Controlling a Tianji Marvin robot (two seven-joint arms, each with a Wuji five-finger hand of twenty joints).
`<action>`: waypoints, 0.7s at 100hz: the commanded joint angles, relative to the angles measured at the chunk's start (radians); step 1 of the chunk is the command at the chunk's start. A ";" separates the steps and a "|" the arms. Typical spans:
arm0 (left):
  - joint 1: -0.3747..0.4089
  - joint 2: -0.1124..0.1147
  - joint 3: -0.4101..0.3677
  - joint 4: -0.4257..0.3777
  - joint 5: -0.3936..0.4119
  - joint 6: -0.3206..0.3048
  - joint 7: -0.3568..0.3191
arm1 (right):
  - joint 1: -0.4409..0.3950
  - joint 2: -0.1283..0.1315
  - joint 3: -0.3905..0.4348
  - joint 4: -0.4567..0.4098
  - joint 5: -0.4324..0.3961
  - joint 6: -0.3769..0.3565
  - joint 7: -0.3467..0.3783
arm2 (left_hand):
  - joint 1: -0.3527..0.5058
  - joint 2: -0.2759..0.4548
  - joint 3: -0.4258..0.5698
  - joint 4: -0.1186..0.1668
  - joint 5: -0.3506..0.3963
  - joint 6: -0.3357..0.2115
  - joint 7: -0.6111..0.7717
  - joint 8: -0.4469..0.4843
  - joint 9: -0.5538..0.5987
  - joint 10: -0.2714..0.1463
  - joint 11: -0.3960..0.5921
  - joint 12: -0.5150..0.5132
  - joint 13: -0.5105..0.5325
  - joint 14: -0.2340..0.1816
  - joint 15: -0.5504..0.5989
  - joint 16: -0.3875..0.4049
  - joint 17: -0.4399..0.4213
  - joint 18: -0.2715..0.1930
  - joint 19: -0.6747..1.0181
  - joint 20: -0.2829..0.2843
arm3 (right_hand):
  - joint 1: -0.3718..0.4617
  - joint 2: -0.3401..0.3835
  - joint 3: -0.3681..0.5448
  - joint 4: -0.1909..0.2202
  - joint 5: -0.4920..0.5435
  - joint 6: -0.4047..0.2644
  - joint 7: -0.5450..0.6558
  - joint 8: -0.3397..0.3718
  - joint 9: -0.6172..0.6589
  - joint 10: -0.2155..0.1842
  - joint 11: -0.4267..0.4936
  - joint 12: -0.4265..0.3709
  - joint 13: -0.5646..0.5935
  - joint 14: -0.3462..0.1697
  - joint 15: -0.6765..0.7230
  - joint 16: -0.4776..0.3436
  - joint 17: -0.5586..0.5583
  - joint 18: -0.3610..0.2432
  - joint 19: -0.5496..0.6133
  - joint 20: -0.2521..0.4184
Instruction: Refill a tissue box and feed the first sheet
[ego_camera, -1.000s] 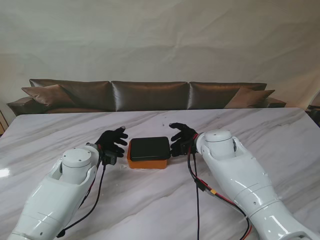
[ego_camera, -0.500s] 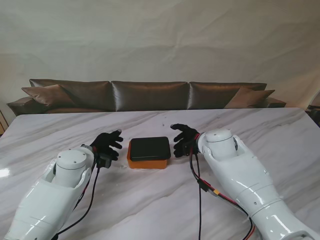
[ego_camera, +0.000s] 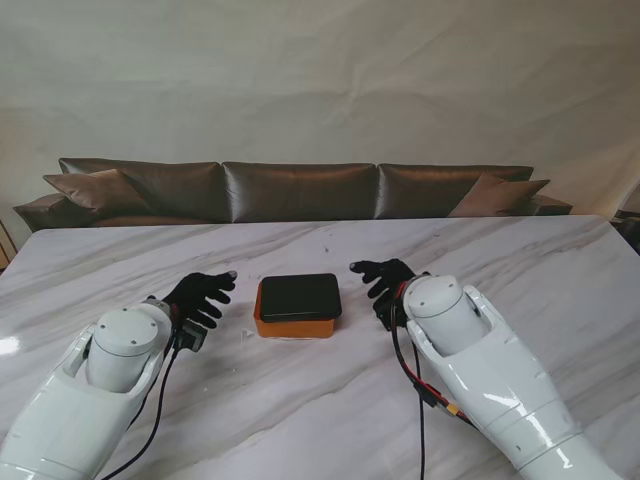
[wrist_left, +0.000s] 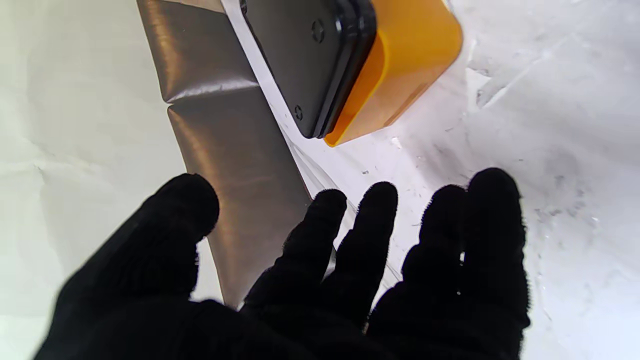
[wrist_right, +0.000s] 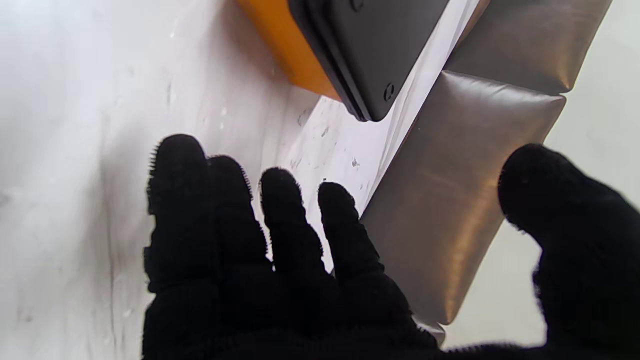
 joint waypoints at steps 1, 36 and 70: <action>0.018 0.015 -0.010 -0.013 0.016 -0.010 -0.026 | -0.033 0.008 -0.008 -0.022 -0.017 -0.016 0.005 | -0.019 -0.046 0.018 0.020 -0.017 -0.058 0.023 0.025 0.029 -0.056 0.014 0.008 0.051 -0.032 -0.019 -0.022 -0.046 -0.056 -0.424 -0.014 | -0.014 -0.046 0.015 -0.024 0.019 -0.052 0.018 0.015 0.039 -0.041 0.010 -0.007 0.040 -0.014 0.030 0.007 0.010 -0.063 0.044 0.021; 0.067 0.072 -0.035 -0.020 0.179 -0.128 -0.161 | -0.144 0.033 -0.047 -0.126 -0.234 -0.086 -0.059 | -0.001 -0.190 0.082 -0.046 -0.124 -0.178 0.066 0.052 -0.058 -0.211 -0.009 -0.004 -0.039 -0.175 -0.124 -0.033 -0.241 -0.106 -0.570 -0.060 | 0.016 -0.129 0.030 -0.053 0.062 -0.092 0.055 0.051 0.113 -0.089 0.036 0.003 0.117 -0.044 0.042 0.005 0.043 -0.077 0.076 0.043; 0.136 0.061 -0.002 -0.005 0.403 -0.276 0.010 | -0.223 0.029 -0.070 -0.173 -0.359 -0.144 -0.162 | -0.141 -0.463 0.381 -0.234 -0.156 -0.219 0.082 0.059 -0.107 -0.264 0.013 0.007 -0.050 -0.201 -0.127 0.006 -0.235 -0.118 -0.510 -0.030 | 0.028 -0.163 0.042 -0.065 0.063 -0.125 0.091 0.086 0.141 -0.135 0.065 0.030 0.181 -0.075 0.076 0.014 0.061 -0.090 0.105 0.057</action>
